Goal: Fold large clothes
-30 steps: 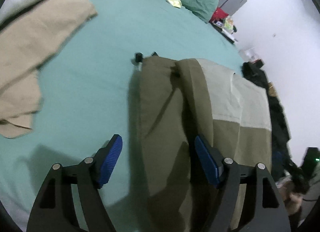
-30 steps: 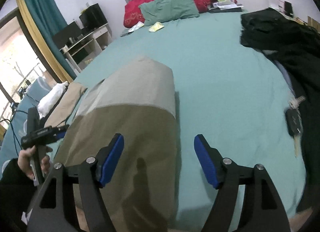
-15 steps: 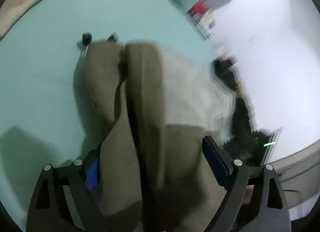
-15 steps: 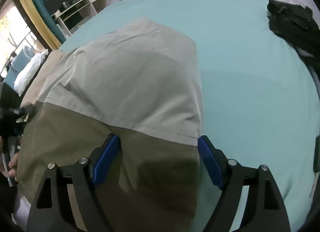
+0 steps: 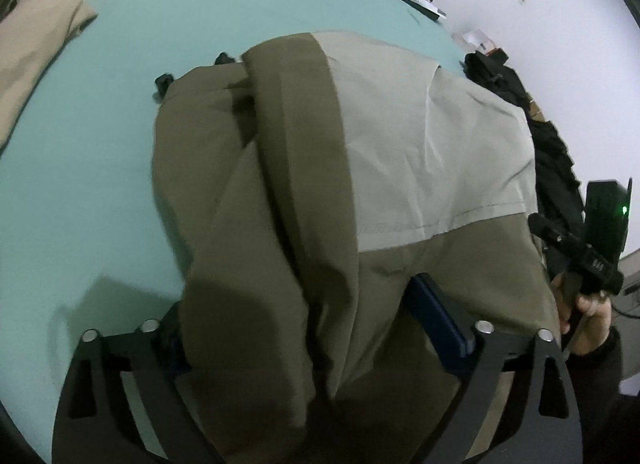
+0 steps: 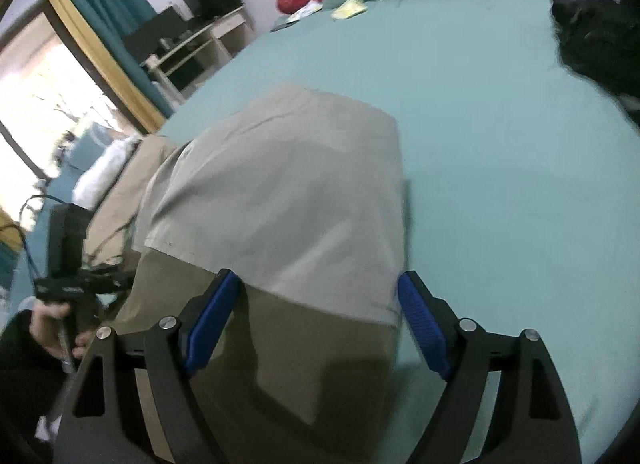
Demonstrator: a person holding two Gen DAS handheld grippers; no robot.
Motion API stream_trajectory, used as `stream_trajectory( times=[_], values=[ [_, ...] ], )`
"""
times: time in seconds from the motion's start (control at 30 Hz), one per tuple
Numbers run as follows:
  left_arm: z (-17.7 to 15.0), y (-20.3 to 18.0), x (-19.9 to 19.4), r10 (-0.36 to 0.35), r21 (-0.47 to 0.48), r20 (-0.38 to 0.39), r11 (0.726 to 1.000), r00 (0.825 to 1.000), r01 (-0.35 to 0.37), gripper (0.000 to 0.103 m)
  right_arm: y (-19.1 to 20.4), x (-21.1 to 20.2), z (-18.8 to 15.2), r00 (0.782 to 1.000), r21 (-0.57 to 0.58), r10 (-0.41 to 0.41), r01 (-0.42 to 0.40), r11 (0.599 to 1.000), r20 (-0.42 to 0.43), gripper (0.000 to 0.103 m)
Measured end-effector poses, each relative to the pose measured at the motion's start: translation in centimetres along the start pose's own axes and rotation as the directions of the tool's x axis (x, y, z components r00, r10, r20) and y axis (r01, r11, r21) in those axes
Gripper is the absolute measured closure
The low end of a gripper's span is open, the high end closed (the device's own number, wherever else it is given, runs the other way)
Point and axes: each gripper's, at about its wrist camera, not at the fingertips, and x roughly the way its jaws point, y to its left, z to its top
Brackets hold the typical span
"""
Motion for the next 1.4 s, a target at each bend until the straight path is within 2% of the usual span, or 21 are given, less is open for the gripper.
stream_trajectory(
  times=[0.07,0.13,0.17,0.23,0.37,0.43,0.53,0.6,0.63,0.7,0.77,0.8,0.9,1.1,1.3,1.4],
  values=[
    [0.3,-0.7,0.7,0.003,0.001,0.024,1.000,1.000,-0.003,0.000,-1.5,1.7,-0.2,0.994,0.083,0.112,-0.110,0.991,-0.020,0.009],
    [0.7,-1.2,1.2,-0.040,-0.005,0.031,0.999,0.999,0.041,0.000,-3.1,3.3,-0.8,0.968,0.183,0.248,-0.238,0.954,-0.034,0.008],
    [0.9,-1.4,1.3,-0.079,-0.015,0.025,0.997,0.997,0.079,0.000,-3.1,3.2,-1.0,0.966,0.175,0.257,-0.251,0.952,-0.016,0.007],
    [1.1,-2.5,2.1,-0.154,-0.028,0.002,0.988,0.988,0.154,0.000,-2.1,3.3,-1.2,0.970,0.139,0.241,-0.235,0.962,-0.026,0.007],
    [1.1,-4.9,3.8,-0.202,-0.020,-0.038,0.979,0.979,0.202,0.000,-0.5,3.7,-1.7,0.975,0.098,0.221,-0.218,0.971,-0.025,0.007],
    [1.3,-5.7,4.3,-0.202,-0.029,-0.033,0.979,0.979,0.201,0.000,-0.1,3.7,-2.0,0.977,0.088,0.212,-0.210,0.974,-0.019,0.007],
    [1.1,-6.5,4.5,-0.162,-0.017,-0.021,0.987,0.987,0.162,0.000,0.4,3.8,-1.9,0.979,0.081,0.203,-0.201,0.976,-0.016,0.015],
    [0.8,-6.9,4.2,-0.111,0.004,-0.017,0.994,0.994,0.111,0.011,0.4,3.4,-2.1,0.977,0.076,0.212,-0.211,0.975,-0.006,0.031],
    [0.7,-7.2,4.1,-0.090,0.015,-0.009,0.996,0.996,0.090,0.016,0.4,3.3,-2.3,0.978,0.073,0.210,-0.210,0.975,0.002,0.035],
    [0.5,-8.0,3.4,-0.075,0.028,0.032,0.997,0.997,0.074,0.039,0.6,2.7,-2.5,0.977,0.069,0.210,-0.212,0.975,0.029,0.049],
    [0.5,-8.8,3.2,-0.078,0.035,0.064,0.997,0.995,0.076,0.053,0.7,2.2,-2.6,0.975,0.075,0.216,-0.220,0.973,0.057,0.056],
    [0.1,-8.8,2.9,-0.077,0.039,0.076,0.996,0.994,0.074,0.059,1.0,1.8,-2.7,0.976,0.062,0.207,-0.212,0.975,0.072,0.060],
    [0.0,-9.8,2.2,-0.076,0.042,0.104,0.997,0.992,0.072,0.066,2.1,0.5,-2.4,0.973,0.043,0.198,-0.205,0.978,0.122,0.067],
    [0.1,-11.3,-0.3,-0.087,0.052,0.164,0.995,0.983,0.079,0.069,4.5,-2.4,-2.5,0.962,-0.022,0.159,-0.158,0.987,0.220,0.070],
    [0.5,-13.0,-3.5,-0.084,0.107,0.241,0.992,0.967,0.060,0.069,6.9,-4.7,-2.2,0.938,-0.070,0.140,-0.124,0.990,0.317,0.070],
    [0.9,-13.4,-5.7,-0.078,0.144,0.293,0.989,0.953,0.037,0.069,8.5,-5.2,-1.7,0.924,-0.090,0.139,-0.114,0.989,0.356,0.070]
  ],
)
